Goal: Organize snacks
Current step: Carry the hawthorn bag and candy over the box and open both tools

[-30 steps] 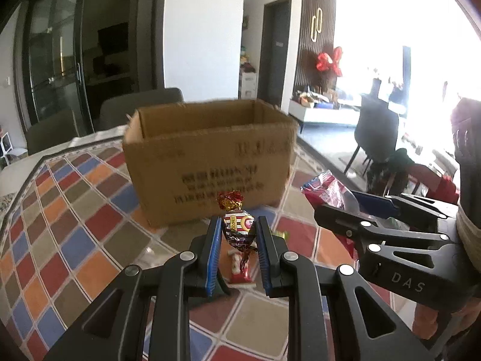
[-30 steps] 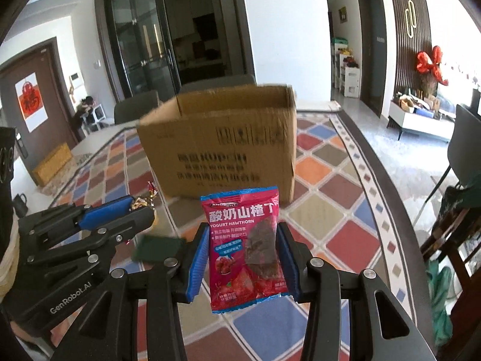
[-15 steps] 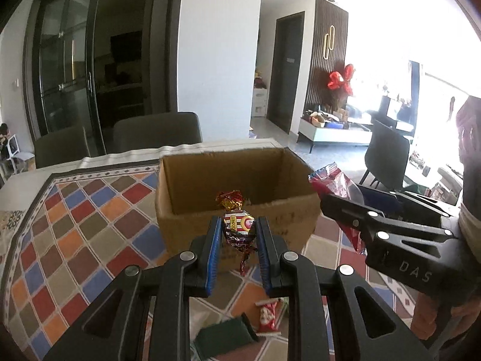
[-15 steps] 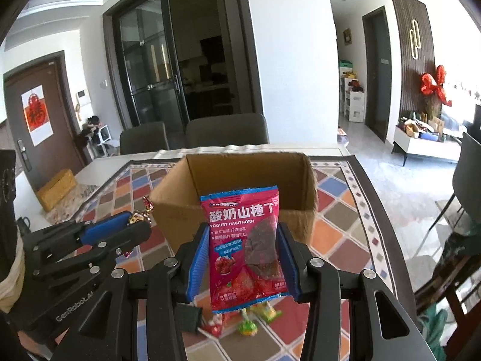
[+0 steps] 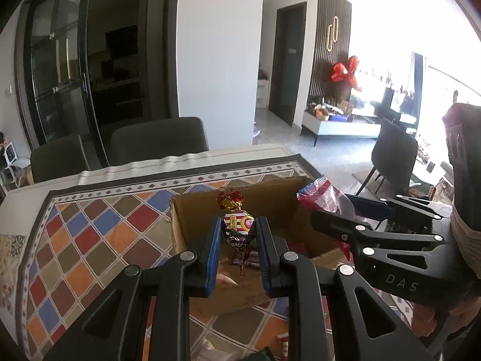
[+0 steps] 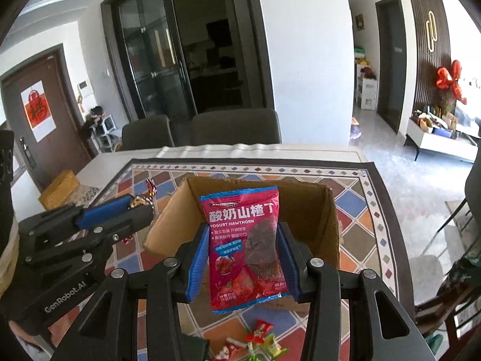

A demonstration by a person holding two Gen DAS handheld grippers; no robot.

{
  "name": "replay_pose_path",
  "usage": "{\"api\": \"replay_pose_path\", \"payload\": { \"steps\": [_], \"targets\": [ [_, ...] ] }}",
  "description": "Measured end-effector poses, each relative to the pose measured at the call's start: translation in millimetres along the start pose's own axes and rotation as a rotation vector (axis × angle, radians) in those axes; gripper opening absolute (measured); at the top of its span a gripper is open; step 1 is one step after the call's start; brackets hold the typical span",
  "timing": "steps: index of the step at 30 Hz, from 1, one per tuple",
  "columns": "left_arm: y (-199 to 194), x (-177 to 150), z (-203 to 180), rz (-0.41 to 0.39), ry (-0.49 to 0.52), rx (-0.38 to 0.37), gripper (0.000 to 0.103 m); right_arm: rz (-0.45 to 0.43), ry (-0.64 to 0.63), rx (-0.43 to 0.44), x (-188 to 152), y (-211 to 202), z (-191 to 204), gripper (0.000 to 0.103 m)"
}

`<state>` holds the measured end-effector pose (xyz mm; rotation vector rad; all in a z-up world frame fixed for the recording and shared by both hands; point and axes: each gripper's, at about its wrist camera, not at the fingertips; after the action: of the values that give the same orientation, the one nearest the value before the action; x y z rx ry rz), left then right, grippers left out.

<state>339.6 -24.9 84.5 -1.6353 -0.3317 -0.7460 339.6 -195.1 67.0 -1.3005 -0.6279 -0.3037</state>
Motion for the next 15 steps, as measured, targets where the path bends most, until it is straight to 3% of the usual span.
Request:
{"api": "replay_pose_path", "payload": {
  "steps": [10, 13, 15],
  "targets": [
    [44, 17, 13, 0.098, -0.021, 0.001, 0.025, 0.078, 0.025, -0.022, 21, 43, -11, 0.045],
    [45, 19, 17, 0.097, -0.038, 0.005, 0.043, 0.087, 0.027, -0.038, 25, 50, -13, 0.047],
    [42, 17, 19, 0.088, -0.05, 0.004, 0.044, 0.087, 0.028, -0.065, 28, 51, -12, 0.054]
  ]
}}
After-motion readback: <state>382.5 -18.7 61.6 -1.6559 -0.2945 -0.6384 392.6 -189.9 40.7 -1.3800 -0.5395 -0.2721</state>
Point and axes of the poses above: each gripper's, at about its wrist camera, not at the fingertips, and y roughly the way its jaws point, z to its left, x to its top, and after that the axes turned 13 degrees about z, right-handed
